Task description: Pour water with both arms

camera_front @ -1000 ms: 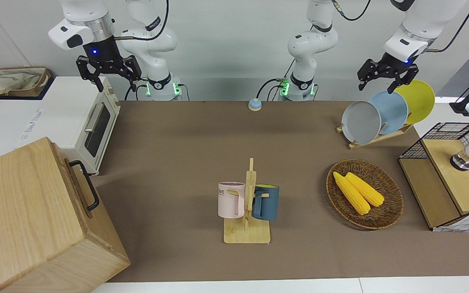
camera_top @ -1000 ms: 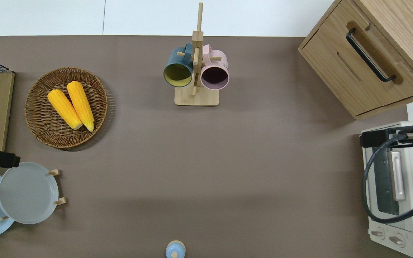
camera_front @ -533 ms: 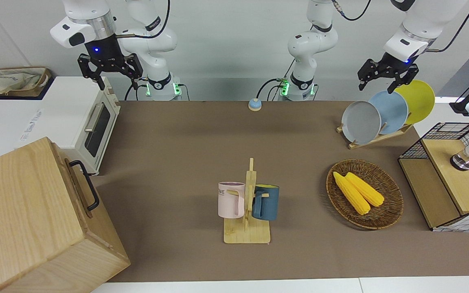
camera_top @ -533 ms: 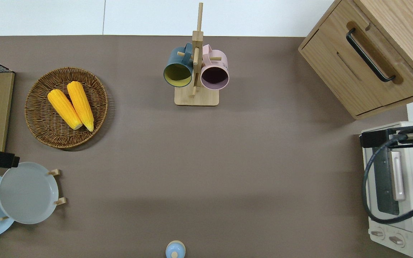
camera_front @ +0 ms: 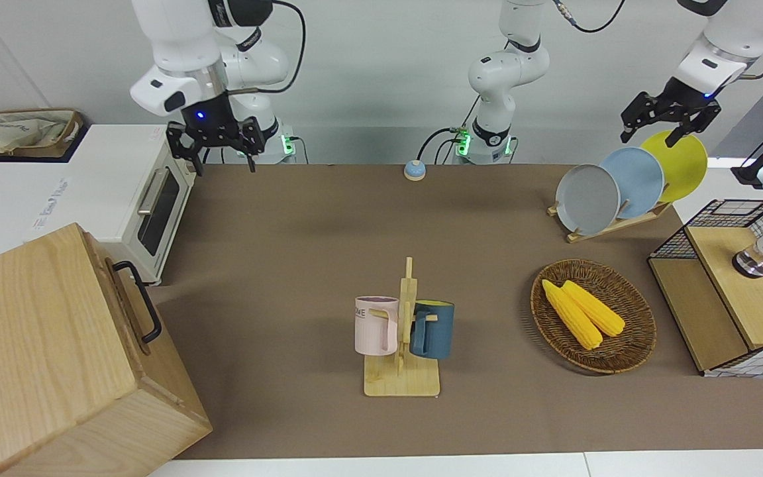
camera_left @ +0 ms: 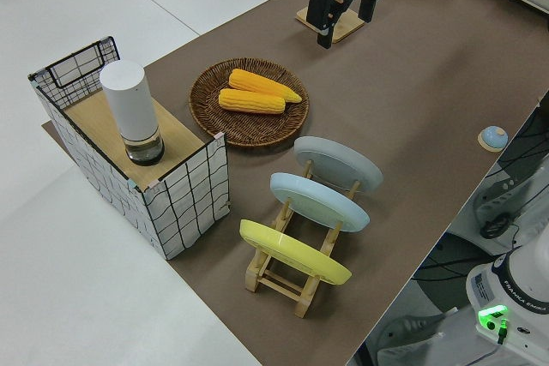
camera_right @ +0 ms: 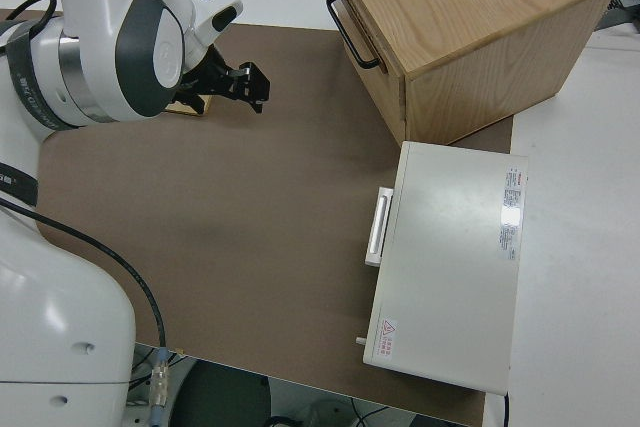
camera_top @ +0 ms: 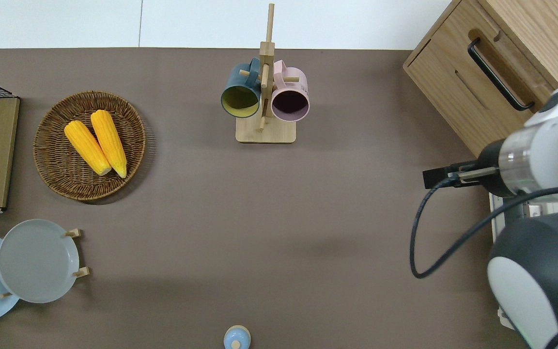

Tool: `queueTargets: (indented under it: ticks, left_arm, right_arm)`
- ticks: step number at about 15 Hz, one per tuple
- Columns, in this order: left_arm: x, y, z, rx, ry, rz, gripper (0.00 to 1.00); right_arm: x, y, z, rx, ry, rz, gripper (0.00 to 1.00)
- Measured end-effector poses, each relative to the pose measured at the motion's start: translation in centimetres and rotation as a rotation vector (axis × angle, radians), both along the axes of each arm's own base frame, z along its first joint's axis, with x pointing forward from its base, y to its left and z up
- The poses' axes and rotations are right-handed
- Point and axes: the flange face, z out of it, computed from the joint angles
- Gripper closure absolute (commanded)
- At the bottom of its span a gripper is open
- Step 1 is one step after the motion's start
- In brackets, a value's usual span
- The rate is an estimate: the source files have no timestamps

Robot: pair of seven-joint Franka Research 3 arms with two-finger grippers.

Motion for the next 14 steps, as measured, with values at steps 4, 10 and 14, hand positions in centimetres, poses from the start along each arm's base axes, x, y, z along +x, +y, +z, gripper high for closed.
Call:
queueTargets:
  ticks: [4, 10, 14]
  left_arm:
    - [-1.9, 9.4, -1.0, -0.016, -0.022, 0.014, 0.0]
    - [-4.3, 18.4, -2.3, 0.014, -0.085, -0.024, 0.0]
    - [-3.8, 19.9, -1.2, 0.084, -0.178, -0.006, 0.0]
  right_arm:
    - [1.3, 6.8, -6.6, 0.029, -0.037, 0.024, 0.013]
    - [2.5, 12.9, -11.9, 0.067, -0.163, 0.072, 0.019]
    - [4.8, 14.5, -15.7, 0.032, -0.247, 0.138, 0.057]
